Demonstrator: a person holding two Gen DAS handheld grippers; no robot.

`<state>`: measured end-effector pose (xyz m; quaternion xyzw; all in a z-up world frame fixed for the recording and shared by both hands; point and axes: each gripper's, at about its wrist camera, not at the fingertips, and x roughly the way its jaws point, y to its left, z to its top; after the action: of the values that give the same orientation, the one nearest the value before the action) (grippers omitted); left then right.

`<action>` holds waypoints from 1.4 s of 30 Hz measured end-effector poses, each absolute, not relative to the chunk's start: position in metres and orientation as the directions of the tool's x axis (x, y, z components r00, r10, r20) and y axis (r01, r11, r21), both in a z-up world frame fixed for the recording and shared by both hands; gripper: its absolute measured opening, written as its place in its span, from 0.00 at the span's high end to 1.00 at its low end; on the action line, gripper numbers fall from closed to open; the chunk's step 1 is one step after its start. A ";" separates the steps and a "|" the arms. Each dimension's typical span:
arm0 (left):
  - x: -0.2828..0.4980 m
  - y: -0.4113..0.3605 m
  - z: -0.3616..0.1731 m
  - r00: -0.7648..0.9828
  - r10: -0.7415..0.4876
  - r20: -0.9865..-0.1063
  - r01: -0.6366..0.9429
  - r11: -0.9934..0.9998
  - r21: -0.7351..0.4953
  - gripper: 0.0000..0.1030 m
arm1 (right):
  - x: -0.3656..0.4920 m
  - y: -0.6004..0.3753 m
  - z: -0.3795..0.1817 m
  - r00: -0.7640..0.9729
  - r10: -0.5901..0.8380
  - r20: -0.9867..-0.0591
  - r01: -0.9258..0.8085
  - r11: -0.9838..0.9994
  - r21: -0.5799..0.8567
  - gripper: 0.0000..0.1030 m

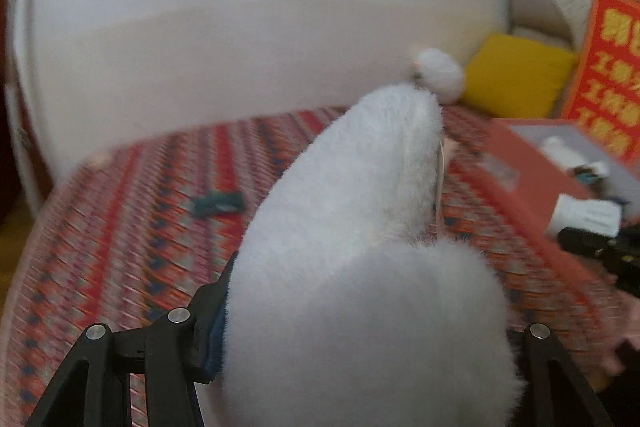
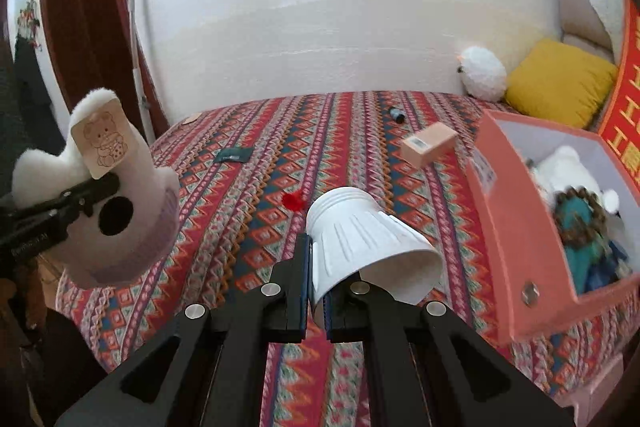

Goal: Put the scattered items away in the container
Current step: 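Carry plush toy and lamp cup into the pink box and release both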

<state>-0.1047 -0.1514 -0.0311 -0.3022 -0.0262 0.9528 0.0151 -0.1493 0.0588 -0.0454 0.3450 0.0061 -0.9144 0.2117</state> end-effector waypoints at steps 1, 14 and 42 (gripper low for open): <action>-0.107 -0.148 -0.032 -0.812 0.071 -0.579 -0.032 -0.996 -0.078 0.43 | -0.143 0.067 -0.045 -0.675 -0.379 -0.633 0.382 -0.914 0.139 0.95; -0.125 -0.056 -0.006 -0.710 0.392 -0.585 -0.324 -0.920 -0.222 0.43 | -0.092 0.184 -0.025 -0.757 -0.267 -0.597 0.216 -0.964 0.158 0.95; -0.395 0.221 -0.009 -0.381 0.749 -0.541 -0.486 -0.661 -0.572 0.26 | -0.251 0.405 -0.014 -0.784 -0.007 -0.621 -0.134 -0.974 0.180 0.82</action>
<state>-0.3952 0.2213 -0.0087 -0.4072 -0.1619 0.8152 0.3787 -0.2514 0.4049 -0.0142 0.3272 -0.1078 -0.9382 -0.0339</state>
